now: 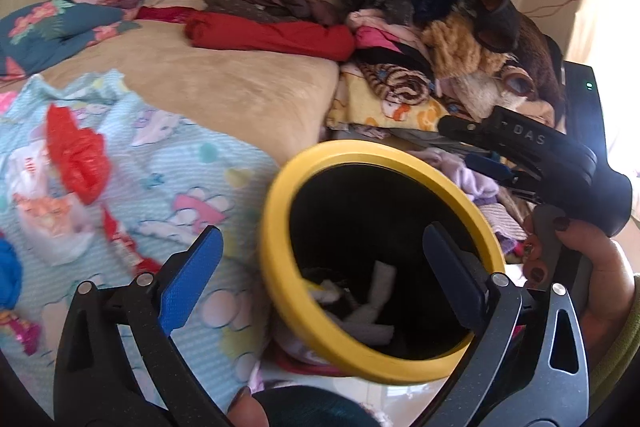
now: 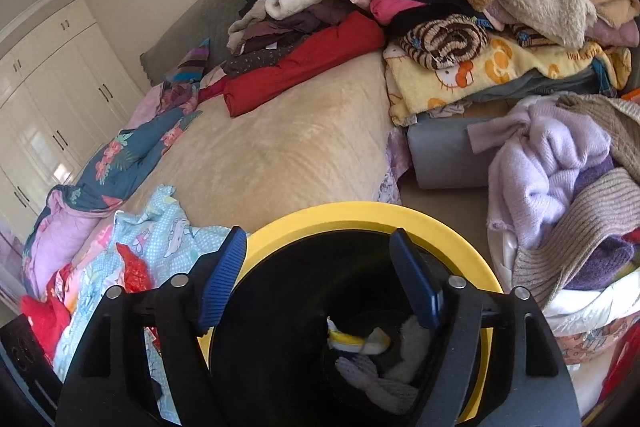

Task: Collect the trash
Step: 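Open both tools to drop the chip bag and net into the bin, then move both open tools back over the remaining trash on the bed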

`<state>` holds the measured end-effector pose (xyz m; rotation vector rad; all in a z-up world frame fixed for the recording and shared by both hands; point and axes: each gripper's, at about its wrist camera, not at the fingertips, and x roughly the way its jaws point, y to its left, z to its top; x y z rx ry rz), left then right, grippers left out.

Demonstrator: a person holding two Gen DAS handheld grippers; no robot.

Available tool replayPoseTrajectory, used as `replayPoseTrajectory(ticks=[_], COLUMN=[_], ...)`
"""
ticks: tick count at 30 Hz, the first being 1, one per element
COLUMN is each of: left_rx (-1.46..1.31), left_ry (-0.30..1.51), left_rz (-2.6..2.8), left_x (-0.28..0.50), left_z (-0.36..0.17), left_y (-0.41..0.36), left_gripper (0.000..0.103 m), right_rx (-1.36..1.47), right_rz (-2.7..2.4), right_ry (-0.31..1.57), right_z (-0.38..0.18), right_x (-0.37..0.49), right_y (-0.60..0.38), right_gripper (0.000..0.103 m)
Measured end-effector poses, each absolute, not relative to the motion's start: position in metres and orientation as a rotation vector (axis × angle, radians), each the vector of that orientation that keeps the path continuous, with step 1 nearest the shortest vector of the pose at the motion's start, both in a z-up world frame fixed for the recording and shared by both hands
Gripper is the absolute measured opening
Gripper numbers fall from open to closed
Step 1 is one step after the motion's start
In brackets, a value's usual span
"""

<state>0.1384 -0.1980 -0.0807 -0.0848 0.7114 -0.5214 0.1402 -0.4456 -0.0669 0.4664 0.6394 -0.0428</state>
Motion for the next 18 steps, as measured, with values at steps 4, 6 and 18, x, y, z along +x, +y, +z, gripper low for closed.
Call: replayPoseTrajectory(ticks=[4,6,18], left_rx=[-0.097,-0.1,-0.116], left_ry=[0.688,0.676,0.612], left_rz=[-0.474,-0.454,-0.343], left_x=[0.135,0.134,0.124], left_z=[-0.074,-0.07,-0.051], left_y=[-0.18,-0.171,-0.114], left_gripper=[0.092,0.092,0.092], right_rx=[0.439,0.422,0.325], right_rz=[-0.014,0.004,0.122], right_ry=[0.616,0.603,0.533], right_z=[-0.061,-0.057,-0.039], right_x=[0.14,0.139,0.138], right_y=[-0.434,-0.427,-0.381], right_gripper=[0.076,0.076,0.086])
